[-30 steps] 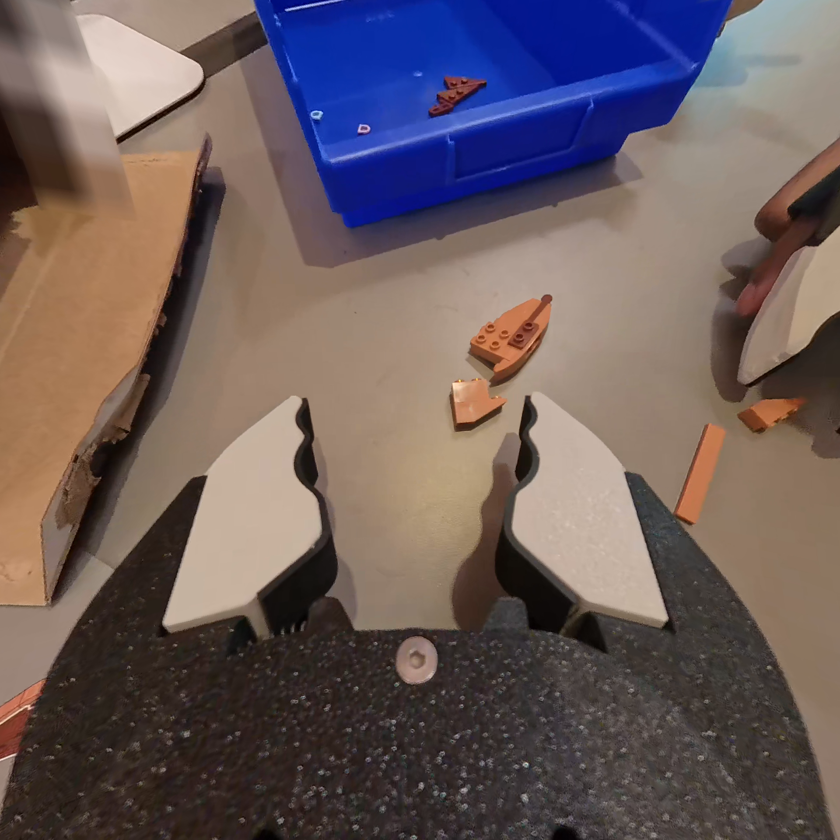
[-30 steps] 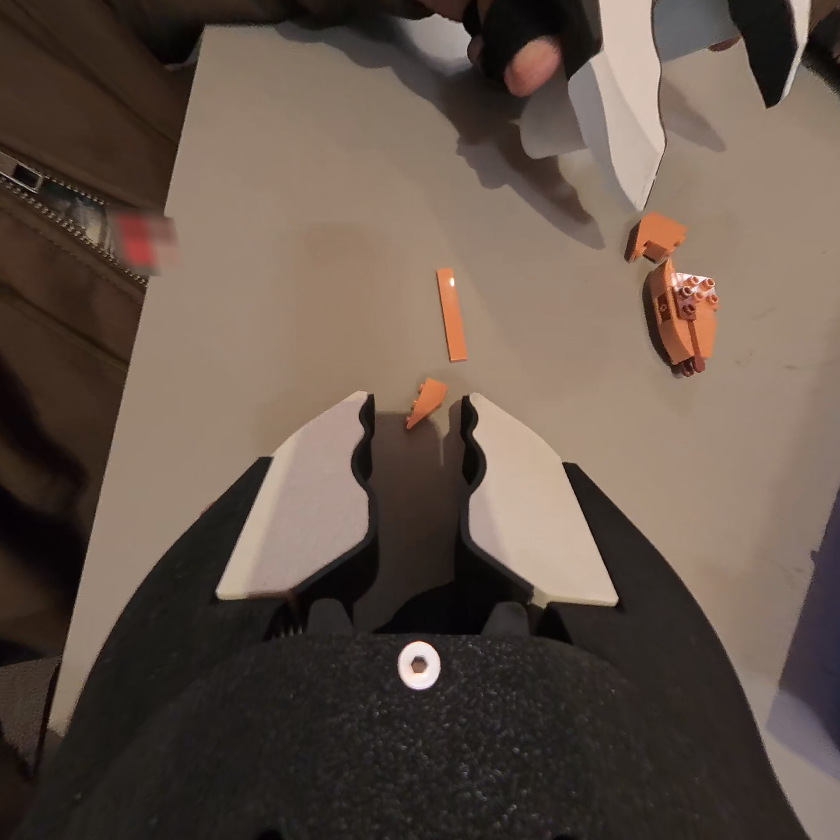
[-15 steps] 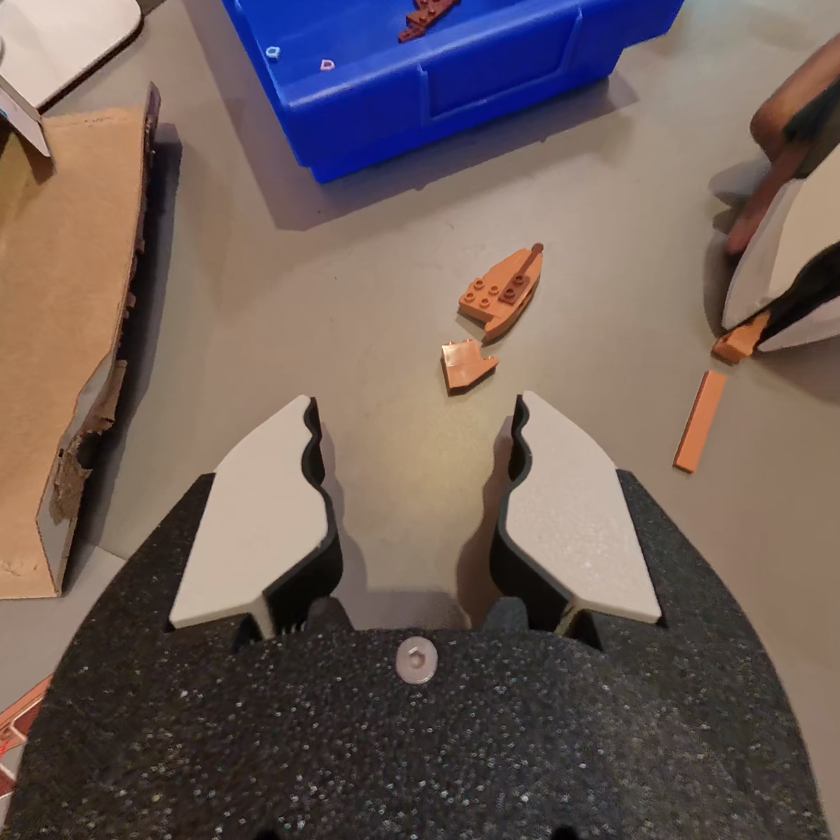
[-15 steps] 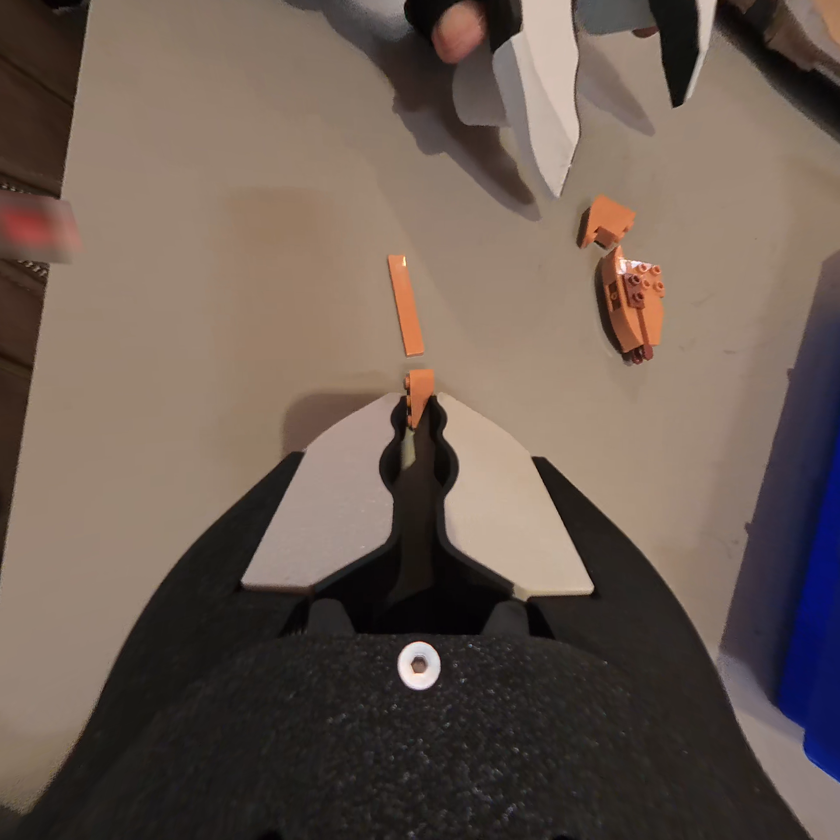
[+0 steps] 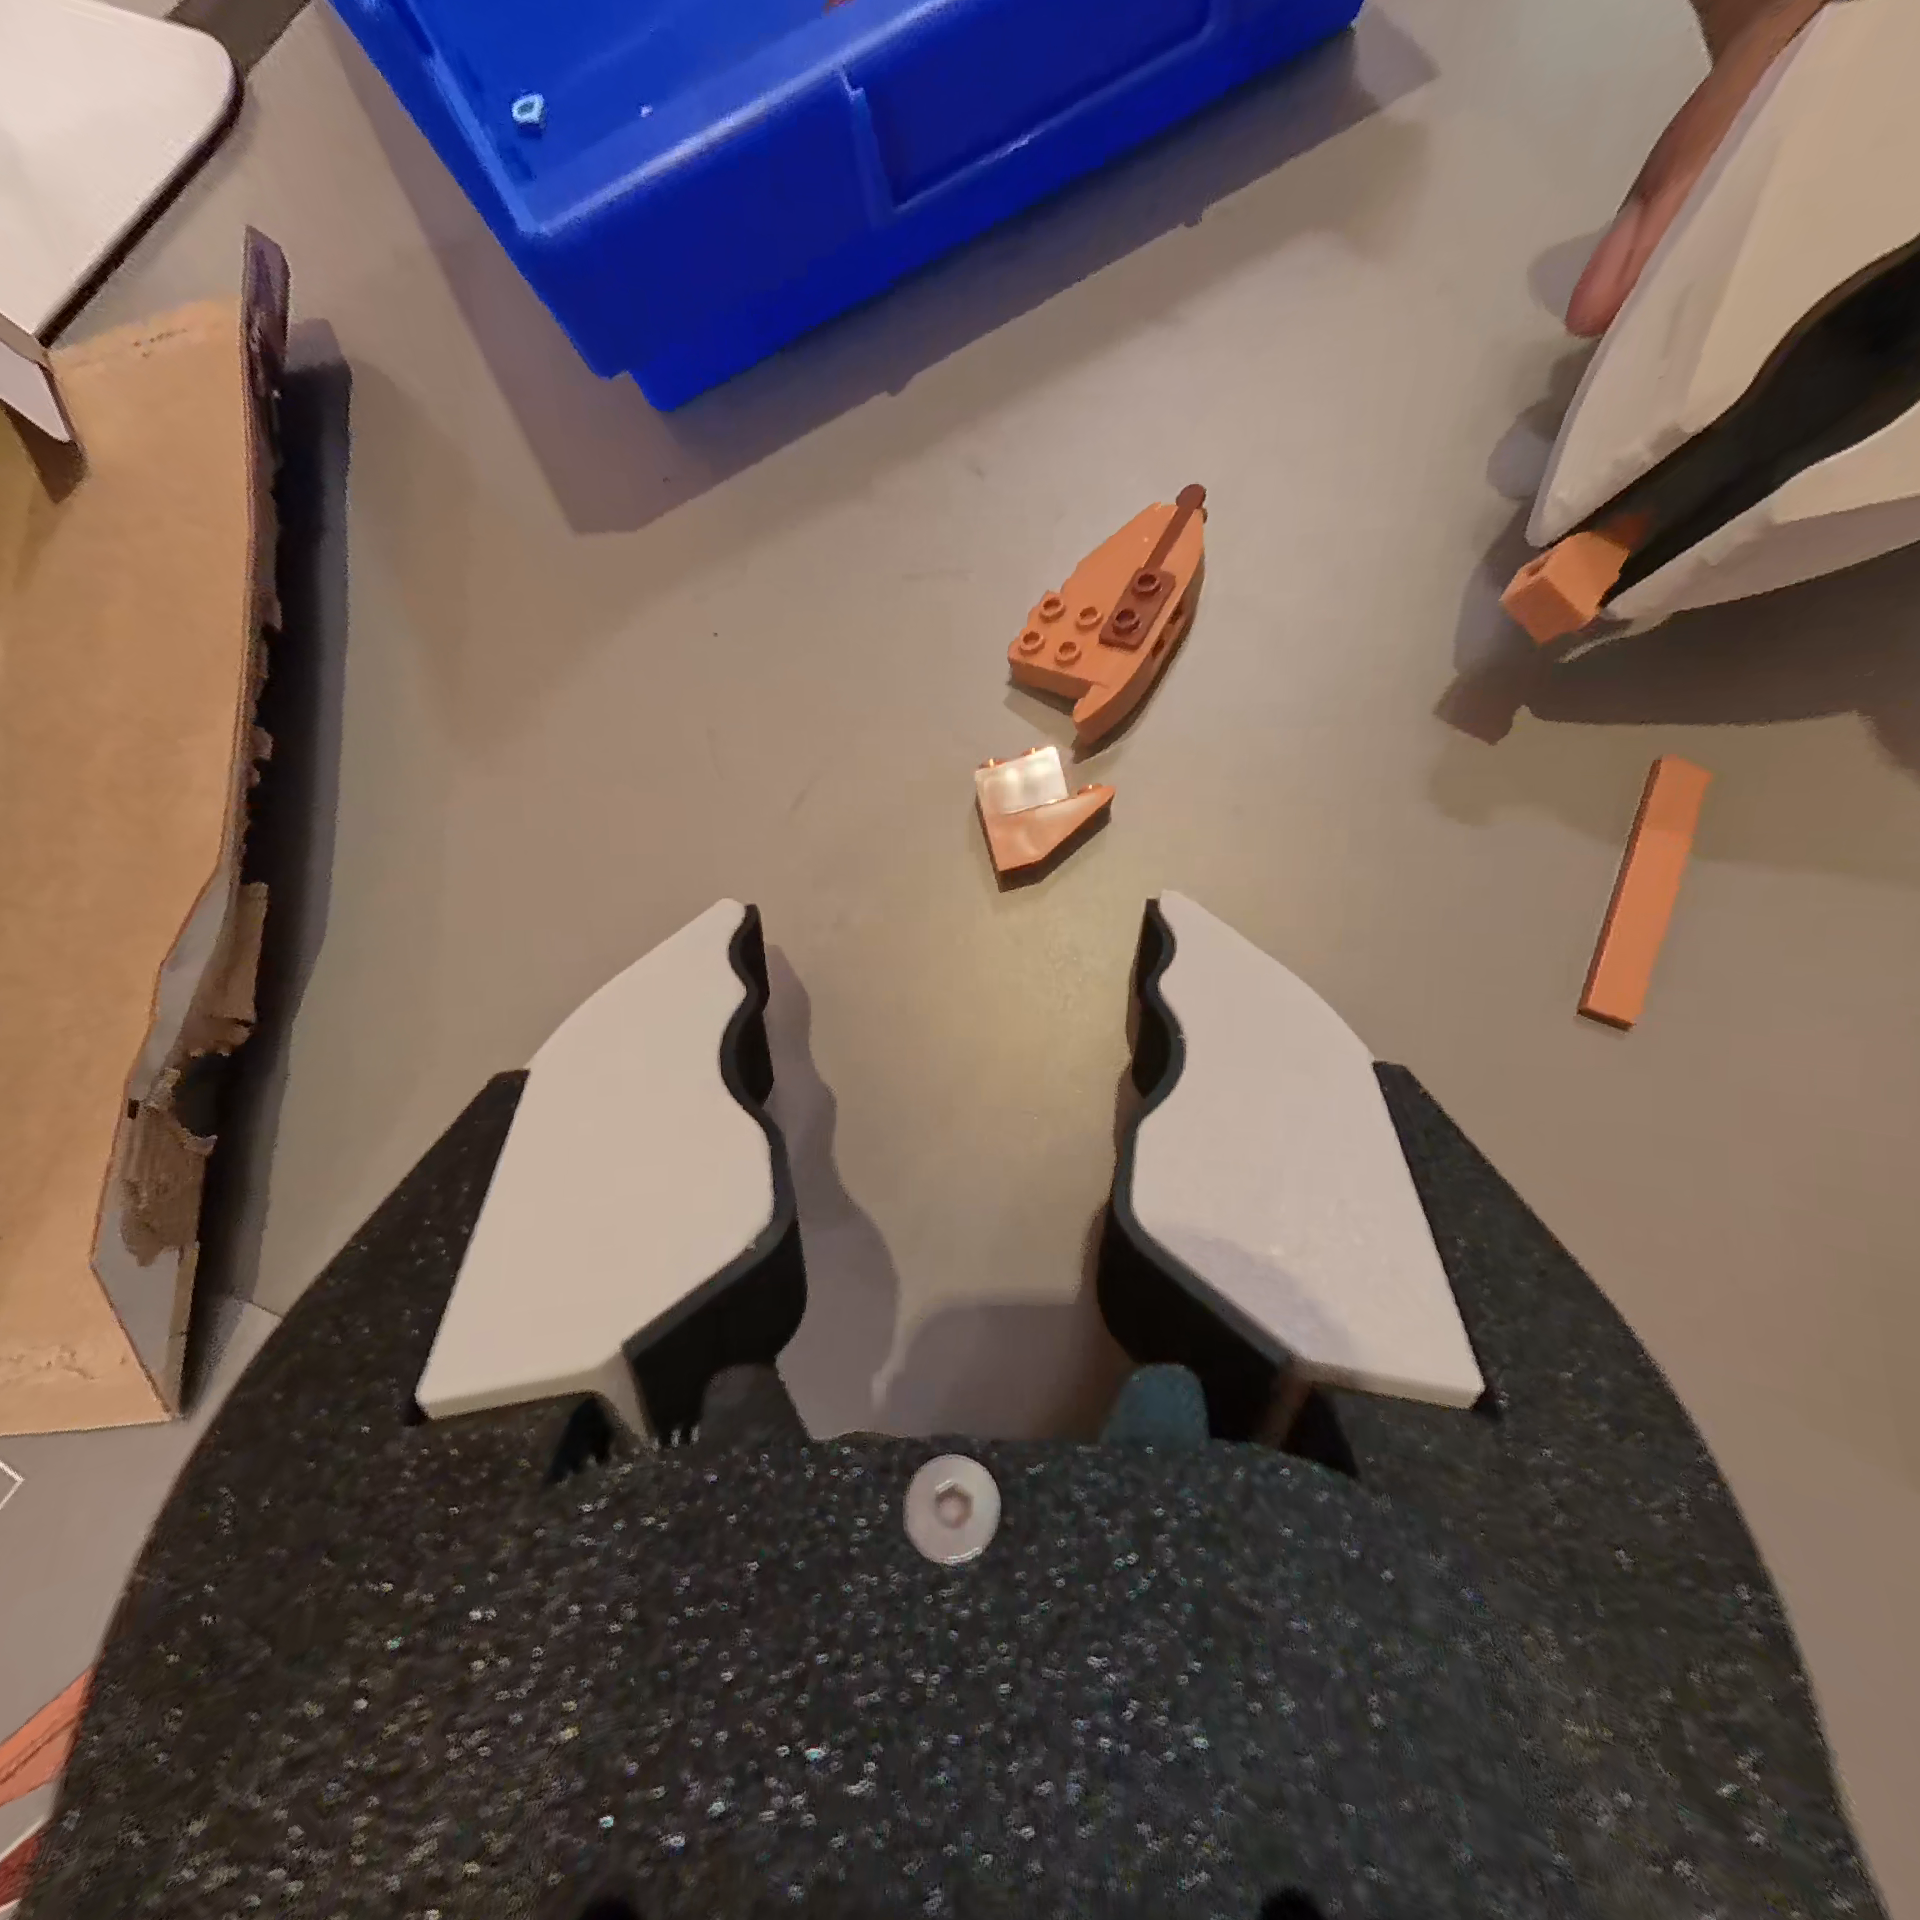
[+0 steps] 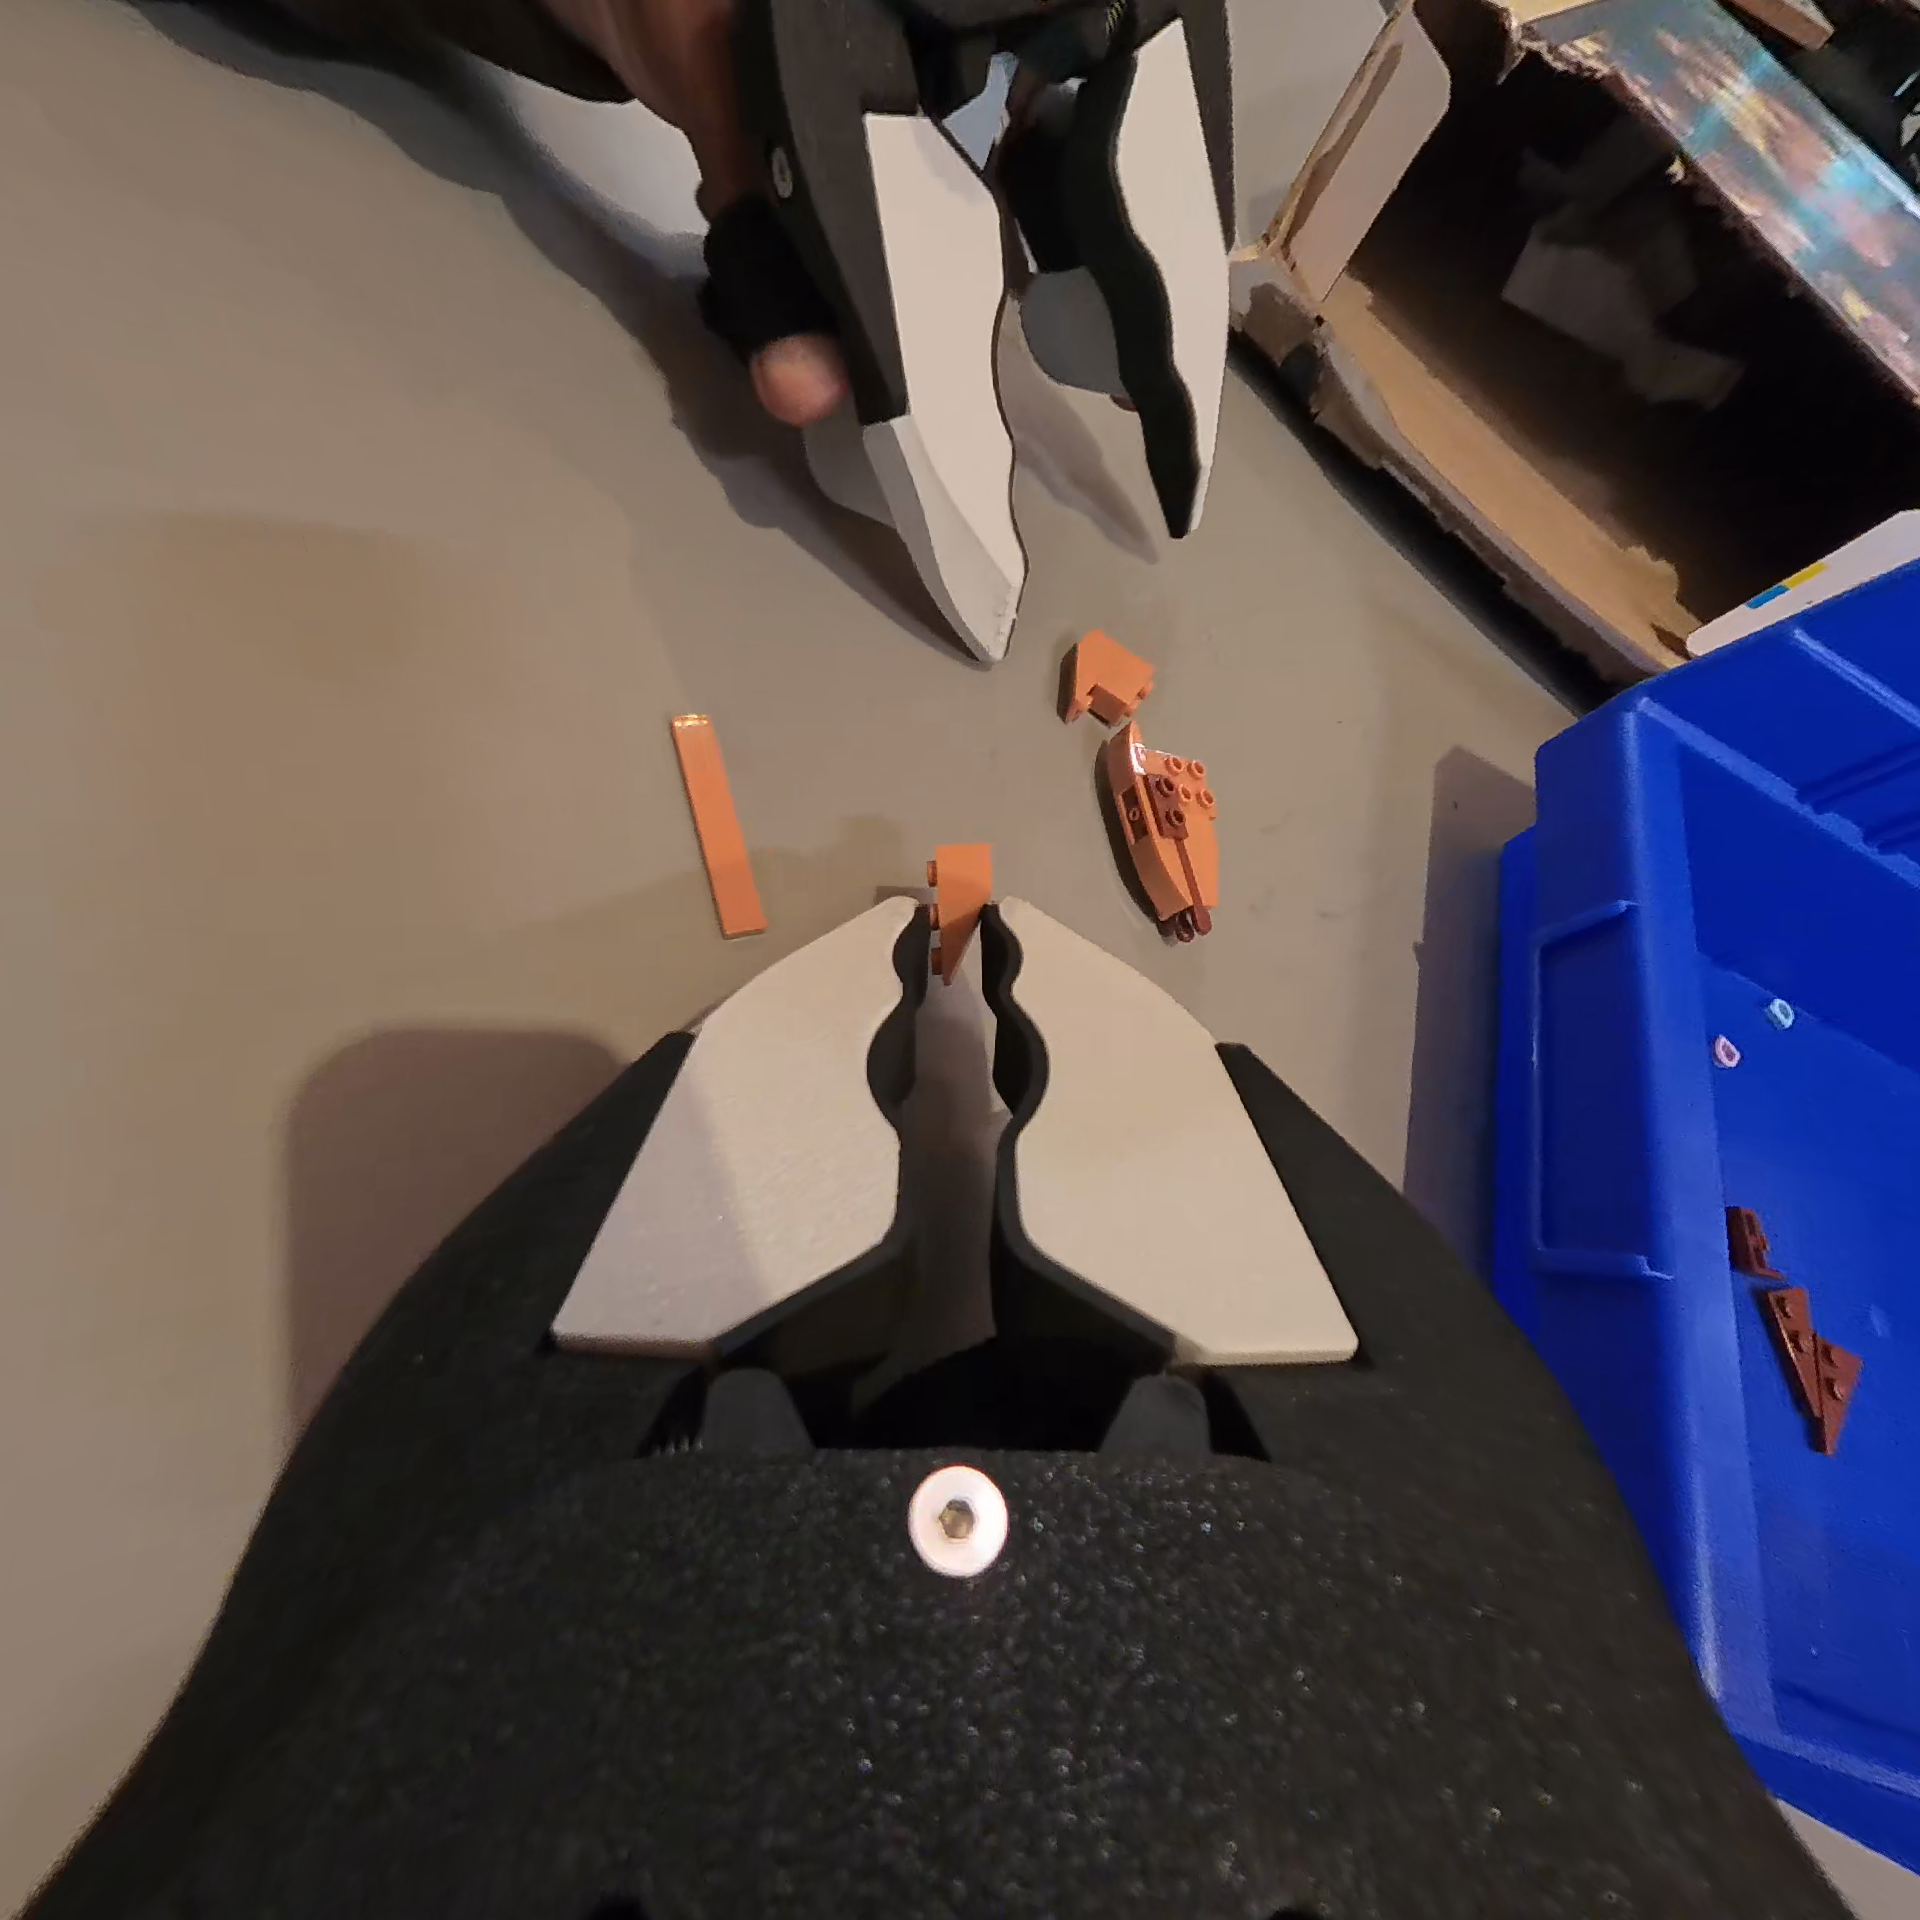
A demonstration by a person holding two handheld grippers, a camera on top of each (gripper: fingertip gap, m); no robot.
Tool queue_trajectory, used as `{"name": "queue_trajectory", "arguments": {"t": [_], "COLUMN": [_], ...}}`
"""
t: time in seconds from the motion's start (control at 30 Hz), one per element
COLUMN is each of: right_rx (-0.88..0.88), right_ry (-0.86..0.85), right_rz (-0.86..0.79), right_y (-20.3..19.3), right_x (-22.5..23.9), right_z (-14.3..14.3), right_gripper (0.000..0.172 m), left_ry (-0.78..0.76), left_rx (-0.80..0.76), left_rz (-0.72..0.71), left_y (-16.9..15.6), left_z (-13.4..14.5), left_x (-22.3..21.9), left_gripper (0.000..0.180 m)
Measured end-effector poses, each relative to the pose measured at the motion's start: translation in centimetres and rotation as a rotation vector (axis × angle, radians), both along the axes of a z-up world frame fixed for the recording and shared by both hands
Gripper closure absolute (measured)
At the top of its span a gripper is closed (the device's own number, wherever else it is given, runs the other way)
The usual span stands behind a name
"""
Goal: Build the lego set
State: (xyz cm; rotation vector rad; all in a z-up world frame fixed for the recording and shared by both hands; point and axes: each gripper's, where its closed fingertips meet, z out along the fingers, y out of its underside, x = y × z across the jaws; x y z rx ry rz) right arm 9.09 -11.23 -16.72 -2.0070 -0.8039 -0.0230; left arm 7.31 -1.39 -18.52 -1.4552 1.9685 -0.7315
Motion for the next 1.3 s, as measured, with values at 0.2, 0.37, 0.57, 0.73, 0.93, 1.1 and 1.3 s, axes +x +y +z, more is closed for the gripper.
{"name": "queue_trajectory", "arguments": {"t": [0.2, 0.37, 0.57, 0.73, 0.93, 1.1, 1.3], "right_rx": [0.011, 0.012, 0.005, -0.008, -0.018, -0.024, -0.042], "right_ry": [0.002, -0.01, -0.012, -0.033, -0.061, -0.052, -0.034], "right_rz": [-0.009, -0.004, -0.005, -0.007, -0.003, -0.005, -0.003], "right_y": [0.2, 0.2, 0.3, 0.3, 0.3, 0.4, 0.3], "right_x": [0.1, 0.0, 0.0, 0.0, 0.0, 0.0, 0.0], "right_z": [0.1, 0.0, -0.1, -0.4, -0.7, -0.7, -0.8], "right_gripper": [0.163, 0.163, 0.163, 0.163, 0.163, 0.163, 0.163], "left_ry": [-0.056, -0.086, -0.106, -0.11, -0.109, -0.108, -0.139], "left_rx": [0.107, 0.139, 0.126, 0.125, 0.118, 0.132, 0.169], "left_rz": [-0.047, -0.064, -0.049, -0.051, -0.052, -0.058, -0.091], "left_y": [0.6, 0.8, 0.9, 0.9, 0.8, 0.8, 0.8], "left_z": [0.6, 0.9, 1.0, 1.0, 1.0, 1.0, 1.3], "left_x": [0.4, 0.6, 0.9, 0.9, 0.9, 0.9, 1.0], "left_gripper": [0.114, 0.116, 0.121, 0.123, 0.123, 0.124, 0.121]}}
